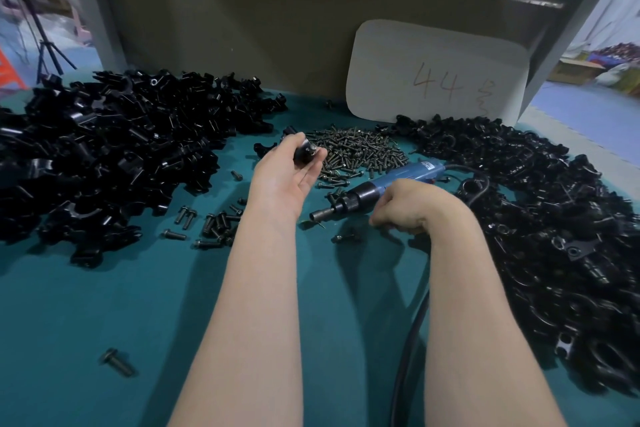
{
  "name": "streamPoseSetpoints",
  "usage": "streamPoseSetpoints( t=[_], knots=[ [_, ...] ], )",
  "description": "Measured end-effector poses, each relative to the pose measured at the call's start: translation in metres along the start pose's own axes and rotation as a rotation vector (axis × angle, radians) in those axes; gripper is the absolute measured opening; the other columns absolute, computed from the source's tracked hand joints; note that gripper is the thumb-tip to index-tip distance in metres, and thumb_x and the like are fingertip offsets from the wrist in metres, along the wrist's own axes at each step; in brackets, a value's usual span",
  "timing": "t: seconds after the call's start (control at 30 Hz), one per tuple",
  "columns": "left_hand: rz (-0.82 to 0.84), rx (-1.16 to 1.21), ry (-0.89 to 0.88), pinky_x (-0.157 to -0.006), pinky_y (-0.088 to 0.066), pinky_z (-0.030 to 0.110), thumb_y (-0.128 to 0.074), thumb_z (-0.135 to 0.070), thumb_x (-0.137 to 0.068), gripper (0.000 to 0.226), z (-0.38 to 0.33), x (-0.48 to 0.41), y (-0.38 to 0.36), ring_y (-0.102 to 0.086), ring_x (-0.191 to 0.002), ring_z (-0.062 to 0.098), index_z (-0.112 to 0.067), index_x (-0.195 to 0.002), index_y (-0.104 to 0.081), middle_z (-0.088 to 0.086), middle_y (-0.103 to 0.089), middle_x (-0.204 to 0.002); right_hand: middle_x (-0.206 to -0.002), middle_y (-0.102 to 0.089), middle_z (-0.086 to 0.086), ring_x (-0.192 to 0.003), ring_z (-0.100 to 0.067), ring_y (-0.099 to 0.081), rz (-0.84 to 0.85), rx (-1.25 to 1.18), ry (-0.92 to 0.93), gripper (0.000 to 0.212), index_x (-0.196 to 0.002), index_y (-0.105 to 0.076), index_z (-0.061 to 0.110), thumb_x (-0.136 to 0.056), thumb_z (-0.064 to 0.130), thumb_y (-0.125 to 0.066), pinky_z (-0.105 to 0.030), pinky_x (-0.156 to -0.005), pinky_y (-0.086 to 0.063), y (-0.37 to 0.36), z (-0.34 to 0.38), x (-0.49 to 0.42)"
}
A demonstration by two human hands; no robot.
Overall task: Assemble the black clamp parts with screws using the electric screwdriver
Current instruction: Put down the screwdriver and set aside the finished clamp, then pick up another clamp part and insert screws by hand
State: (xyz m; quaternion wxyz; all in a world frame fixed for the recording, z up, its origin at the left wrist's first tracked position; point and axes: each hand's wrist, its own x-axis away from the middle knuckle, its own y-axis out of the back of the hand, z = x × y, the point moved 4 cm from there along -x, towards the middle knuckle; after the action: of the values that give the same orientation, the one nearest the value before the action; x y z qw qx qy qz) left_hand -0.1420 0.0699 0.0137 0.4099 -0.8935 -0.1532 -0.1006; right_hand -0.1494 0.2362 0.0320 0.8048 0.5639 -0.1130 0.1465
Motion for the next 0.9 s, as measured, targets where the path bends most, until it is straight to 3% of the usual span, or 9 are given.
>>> streamPoseSetpoints(
  t=[0.1,0.17,0.27,0.33,0.47,0.53,0.67,0.83,0.9],
  knots=[
    [0.005,0.014,-0.097,-0.053,-0.056,0.018,-0.063,-0.014,-0.092,0.012,-0.016,0.006,-0.007,-0.070,-0.065,0.017,-0.006,-0.087,-0.056,0.017,-0.067,-0.090,-0.055,-0.054,0.002,-0.045,-0.013,-0.045,-0.136,-0.129,0.198,0.018,-0.079,-0.069,0.008,-0.086,0.023,-0.063,-0.015,-0.041,-0.034,0.011,0.030,0.008],
    [0.010,0.006,-0.157,-0.049,-0.053,0.017,-0.064,-0.015,-0.091,0.012,-0.026,0.012,-0.012,-0.071,-0.061,0.016,-0.007,-0.088,-0.057,0.015,-0.067,-0.087,-0.057,-0.058,0.006,-0.045,-0.006,-0.051,-0.108,-0.160,0.339,0.015,-0.076,-0.066,0.014,-0.086,0.024,-0.062,-0.013,-0.038,-0.039,-0.001,0.066,0.014],
    [-0.011,-0.053,-0.243,-0.052,-0.054,0.016,-0.064,-0.016,-0.091,0.010,-0.034,0.019,-0.017,-0.071,-0.060,0.013,-0.008,-0.089,-0.059,0.011,-0.067,-0.085,-0.072,-0.054,-0.001,-0.064,-0.017,-0.049,0.015,-0.114,0.412,0.015,-0.079,-0.059,0.006,-0.091,0.010,-0.051,-0.019,-0.054,-0.040,-0.041,0.104,0.009],
    [-0.009,-0.080,-0.284,-0.056,-0.054,0.016,-0.064,-0.017,-0.091,0.009,-0.037,0.022,-0.019,-0.071,-0.062,0.013,-0.009,-0.087,-0.060,0.007,-0.066,-0.085,-0.083,-0.048,-0.003,-0.077,-0.019,-0.044,0.017,-0.109,0.357,0.017,-0.096,-0.057,0.005,-0.097,0.009,-0.041,-0.024,-0.065,-0.033,-0.057,0.110,0.005],
    [-0.005,-0.100,-0.272,-0.059,-0.055,0.016,-0.063,-0.017,-0.092,0.010,-0.034,0.021,-0.018,-0.071,-0.064,0.012,-0.010,-0.087,-0.059,0.007,-0.065,-0.089,-0.069,-0.056,0.000,-0.058,-0.012,-0.052,-0.082,-0.287,0.304,0.008,-0.092,-0.060,0.009,-0.093,0.013,-0.053,-0.023,-0.053,-0.047,-0.029,0.091,0.004],
    [-0.014,-0.089,-0.250,-0.059,-0.056,0.016,-0.063,-0.017,-0.092,0.009,-0.031,0.019,-0.016,-0.071,-0.065,0.013,-0.009,-0.089,-0.058,0.009,-0.066,-0.090,-0.064,-0.061,0.001,-0.052,-0.010,-0.055,-0.115,-0.209,0.242,0.012,-0.092,-0.065,0.010,-0.089,0.021,-0.063,-0.020,-0.049,-0.048,-0.007,0.065,0.006],
    [-0.030,-0.140,-0.209,-0.057,-0.055,0.017,-0.063,-0.018,-0.091,0.009,-0.022,0.013,-0.013,-0.071,-0.065,0.013,-0.010,-0.090,-0.058,0.009,-0.068,-0.090,-0.060,-0.061,0.000,-0.036,-0.006,-0.051,0.083,-0.057,0.041,0.025,-0.087,-0.065,0.008,-0.080,0.030,-0.075,-0.011,-0.035,-0.036,-0.002,0.019,0.016],
    [-0.063,-0.393,-0.176,-0.052,-0.053,0.016,-0.063,-0.018,-0.092,0.013,-0.005,0.009,-0.011,-0.068,-0.054,0.008,-0.014,-0.081,-0.056,0.008,-0.068,-0.087,-0.062,-0.061,-0.003,-0.052,-0.016,-0.057,0.173,-0.029,0.010,0.031,-0.087,-0.053,0.008,-0.081,0.028,-0.076,-0.026,-0.058,-0.050,-0.029,0.023,-0.001],
    [-0.074,-0.454,-0.177,-0.055,-0.054,0.016,-0.062,-0.018,-0.092,0.012,-0.002,0.007,-0.010,-0.068,-0.059,0.009,-0.013,-0.082,-0.057,0.012,-0.069,-0.093,-0.049,-0.058,0.001,-0.042,-0.012,-0.053,0.156,-0.016,0.033,0.027,-0.080,-0.050,0.011,-0.083,0.024,-0.074,-0.021,-0.050,-0.047,-0.031,0.027,-0.004]
  ],
)
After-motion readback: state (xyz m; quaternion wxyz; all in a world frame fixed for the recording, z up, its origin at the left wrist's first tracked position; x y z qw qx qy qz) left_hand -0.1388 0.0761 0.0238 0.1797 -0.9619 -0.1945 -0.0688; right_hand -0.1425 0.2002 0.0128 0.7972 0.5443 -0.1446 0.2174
